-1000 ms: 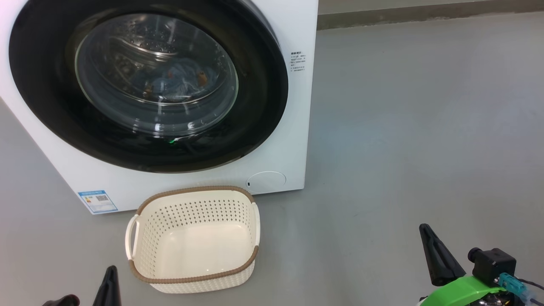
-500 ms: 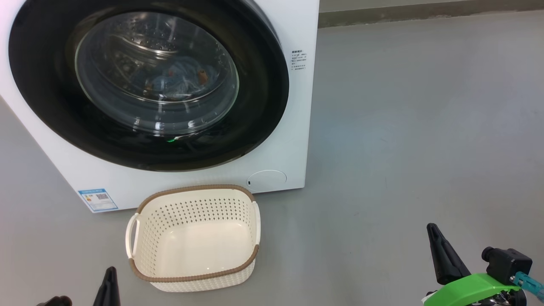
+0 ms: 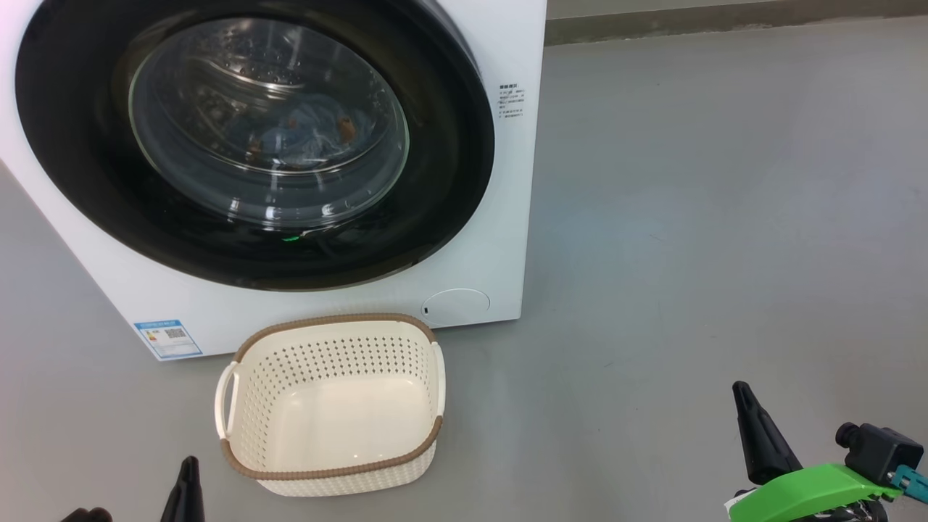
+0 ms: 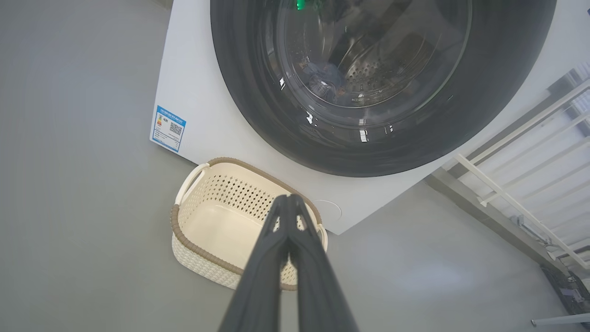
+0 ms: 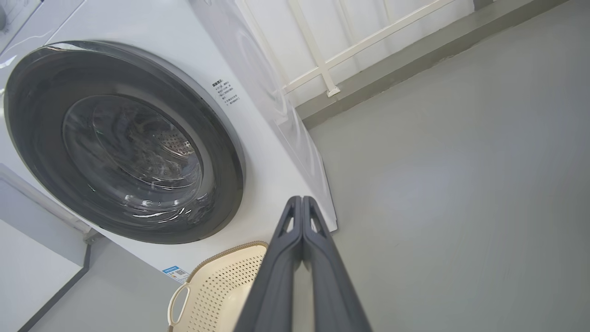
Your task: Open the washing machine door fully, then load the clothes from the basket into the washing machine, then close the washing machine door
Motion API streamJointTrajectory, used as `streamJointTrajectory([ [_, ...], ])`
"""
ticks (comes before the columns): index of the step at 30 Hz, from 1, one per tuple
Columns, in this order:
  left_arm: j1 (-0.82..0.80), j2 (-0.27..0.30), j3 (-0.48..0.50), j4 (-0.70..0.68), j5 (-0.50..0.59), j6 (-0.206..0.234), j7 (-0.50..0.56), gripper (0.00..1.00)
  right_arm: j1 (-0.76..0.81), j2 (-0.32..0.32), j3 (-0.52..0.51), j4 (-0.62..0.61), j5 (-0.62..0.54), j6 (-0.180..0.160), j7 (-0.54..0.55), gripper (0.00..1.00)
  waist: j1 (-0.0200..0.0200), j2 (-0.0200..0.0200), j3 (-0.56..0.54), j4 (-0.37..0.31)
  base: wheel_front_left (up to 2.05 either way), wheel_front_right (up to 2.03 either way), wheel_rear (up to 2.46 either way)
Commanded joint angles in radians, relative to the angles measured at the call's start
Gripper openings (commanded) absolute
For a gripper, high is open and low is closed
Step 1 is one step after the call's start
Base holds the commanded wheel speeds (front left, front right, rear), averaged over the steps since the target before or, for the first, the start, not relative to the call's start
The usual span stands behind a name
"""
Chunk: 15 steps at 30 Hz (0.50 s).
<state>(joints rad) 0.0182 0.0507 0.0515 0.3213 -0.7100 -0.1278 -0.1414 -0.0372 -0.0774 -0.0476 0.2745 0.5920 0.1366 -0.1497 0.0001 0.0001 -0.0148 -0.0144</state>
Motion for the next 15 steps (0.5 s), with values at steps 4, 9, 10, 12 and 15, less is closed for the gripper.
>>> streamJointTrajectory([
  [4, -0.05, 0.013, 0.02, -0.033, -0.053, -0.001, 0.012, 0.0, -0.036, -0.002, -0.003, -0.027, 0.064, -0.002, 0.018, 0.0, -0.0001, -0.0001, 0.001, 0.001, 0.0, 0.0, 0.0],
  [9, -0.055, 0.012, 0.022, -0.035, -0.104, -0.001, 0.027, 0.0, -0.038, -0.001, -0.007, -0.027, 0.122, -0.002, 0.033, 0.0, -0.0001, -0.0001, 0.002, 0.002, 0.0, 0.0, 0.0],
  [10, -0.056, 0.012, 0.023, -0.036, -0.114, -0.001, 0.03, 0.0, -0.038, 0.0, -0.008, -0.027, 0.133, -0.002, 0.036, 0.0, -0.0001, -0.0001, 0.002, 0.002, 0.0, 0.0, 0.0],
  [12, -0.057, 0.012, 0.024, -0.037, -0.134, -0.001, 0.036, 0.0, -0.039, 0.0, -0.01, -0.028, 0.156, -0.002, 0.042, 0.0, -0.0001, -0.0001, 0.002, 0.002, 0.0, 0.0, 0.0],
  [15, -0.06, 0.011, 0.026, -0.039, -0.165, -0.001, 0.044, 0.0, -0.04, 0.002, -0.012, -0.028, 0.191, -0.003, 0.051, 0.0, -0.0001, -0.0001, 0.003, 0.003, 0.0, 0.0, 0.0],
])
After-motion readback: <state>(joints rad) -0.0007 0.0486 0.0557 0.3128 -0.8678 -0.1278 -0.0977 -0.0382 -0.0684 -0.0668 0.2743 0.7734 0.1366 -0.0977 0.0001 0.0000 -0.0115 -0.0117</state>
